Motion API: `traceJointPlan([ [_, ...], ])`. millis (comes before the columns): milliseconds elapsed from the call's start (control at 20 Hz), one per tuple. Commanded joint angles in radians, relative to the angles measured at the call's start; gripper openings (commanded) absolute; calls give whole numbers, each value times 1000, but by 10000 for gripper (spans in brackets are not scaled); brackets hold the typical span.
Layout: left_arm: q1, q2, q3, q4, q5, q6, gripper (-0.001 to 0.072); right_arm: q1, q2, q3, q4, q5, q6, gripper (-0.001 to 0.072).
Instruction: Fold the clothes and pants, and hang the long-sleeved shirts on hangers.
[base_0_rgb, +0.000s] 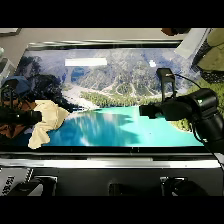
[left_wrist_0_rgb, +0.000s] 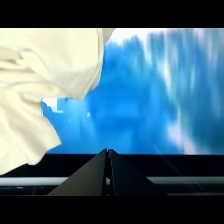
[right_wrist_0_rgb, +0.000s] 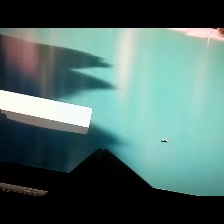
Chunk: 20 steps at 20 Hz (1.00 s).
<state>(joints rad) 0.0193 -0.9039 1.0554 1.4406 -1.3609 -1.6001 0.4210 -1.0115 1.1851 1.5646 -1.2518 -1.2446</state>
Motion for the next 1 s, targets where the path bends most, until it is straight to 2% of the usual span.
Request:
traceJointPlan([
  [0, 0, -4, 0, 0, 49, 0, 17, 1, 1, 1, 0, 0, 0, 29],
  [250, 0, -6, -1, 1, 50, 0, 17, 1, 1, 1, 0, 0, 0, 29],
  [300, 0, -9, -1, 9, 50, 0, 44, 1, 1, 1, 0, 0, 0, 29],
  [350, 0, -12, -1, 32, 50, -1, 165, 1, 1, 1, 0, 0, 0, 29],
  [400, 0, -17, 0, 79, 51, -12, 558, 1, 1, 1, 0, 0, 0, 29],
  [450, 0, -25, 0, 183, 62, -105, 720, 1, 1, 1, 1, 0, 0, 29],
  [500, 14, -39, -1, 284, 78, -172, 720, 1, 1, 1, 2, 0, 0, 29],
  [550, 51, -64, -2, 324, 109, -198, 720, 1, 1, 1, 3, -1, 0, 29],
  [750, 235, -248, -23, 207, 307, -196, 720, 1, 1, 1, 6, -5, 0, 29],
  [950, 263, -442, -22, 174, 380, -196, 720, 1, 1, 1, 5, -4, 0, 29],
])
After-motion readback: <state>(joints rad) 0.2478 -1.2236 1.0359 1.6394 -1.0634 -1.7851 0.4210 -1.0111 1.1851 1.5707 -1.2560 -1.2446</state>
